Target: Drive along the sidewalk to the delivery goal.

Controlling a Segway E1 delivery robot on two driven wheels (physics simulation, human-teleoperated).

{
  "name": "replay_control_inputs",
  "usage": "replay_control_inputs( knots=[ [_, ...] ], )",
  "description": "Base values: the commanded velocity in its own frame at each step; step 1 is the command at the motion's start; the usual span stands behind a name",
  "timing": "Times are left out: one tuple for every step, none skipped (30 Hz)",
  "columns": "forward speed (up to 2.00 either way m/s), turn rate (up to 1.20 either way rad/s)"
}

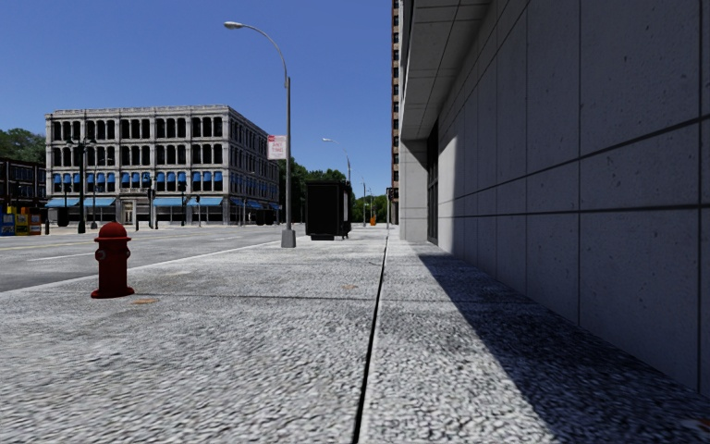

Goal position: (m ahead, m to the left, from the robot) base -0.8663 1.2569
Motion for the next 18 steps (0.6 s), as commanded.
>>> replay_control_inputs(
  knots=[
    [0.0,0.0],
    [0.0,0.0],
    [0.0,0.0],
    [0.0,0.0],
    [0.0,0.0],
    [0.0,0.0],
    [0.0,0.0],
    [0.0,0.0],
    [0.0,0.0],
    [0.0,0.0],
    [0.0,0.0],
    [0.0,0.0],
    [0.0,0.0],
    [0.0,0.0],
    [0.0,0.0],
    [0.0,0.0],
    [0.0,0.0],
    [0.0,0.0]
  ],
)
